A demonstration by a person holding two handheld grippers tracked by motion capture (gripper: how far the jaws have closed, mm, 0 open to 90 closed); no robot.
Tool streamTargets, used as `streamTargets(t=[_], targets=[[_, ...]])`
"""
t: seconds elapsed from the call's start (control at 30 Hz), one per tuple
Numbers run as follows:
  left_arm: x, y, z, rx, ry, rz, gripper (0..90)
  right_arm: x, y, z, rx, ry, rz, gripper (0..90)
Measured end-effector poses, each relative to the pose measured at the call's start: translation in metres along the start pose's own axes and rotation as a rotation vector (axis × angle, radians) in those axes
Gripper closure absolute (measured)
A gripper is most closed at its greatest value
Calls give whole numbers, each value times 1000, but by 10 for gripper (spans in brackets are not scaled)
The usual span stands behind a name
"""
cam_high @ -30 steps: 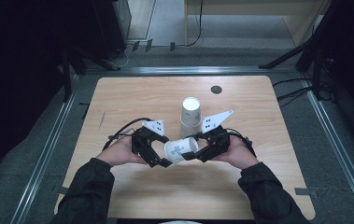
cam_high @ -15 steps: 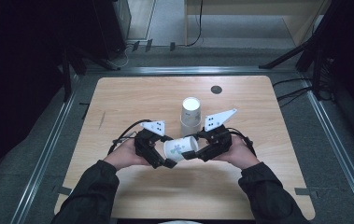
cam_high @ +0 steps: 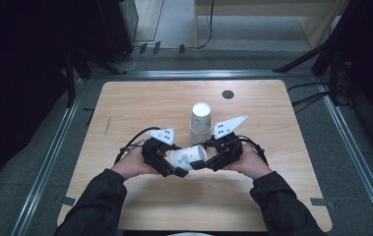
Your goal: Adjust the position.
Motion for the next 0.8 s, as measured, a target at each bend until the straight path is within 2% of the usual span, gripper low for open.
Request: streamTargets(t=[0.43, 0.63, 0.8], targets=[[1, -1, -1, 7, 8, 6, 236, 0, -2, 2, 15, -8, -3, 338], [2, -1, -3, -1, 13, -1, 239, 0, -1, 1, 4, -26, -10, 269], [4, -1, -9, 4, 21, -11, 240, -2, -2, -2, 6, -47, -4, 247]])
Point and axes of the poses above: each handheld gripper's, and its own axes: z roughly forward along the jaws, y roughly out of its top, x roughly to its left, the point moved 1 cm from there along z, roughly forward along the jaws, and after that the axes turned 1 degree about z, right-handed, at the moved point
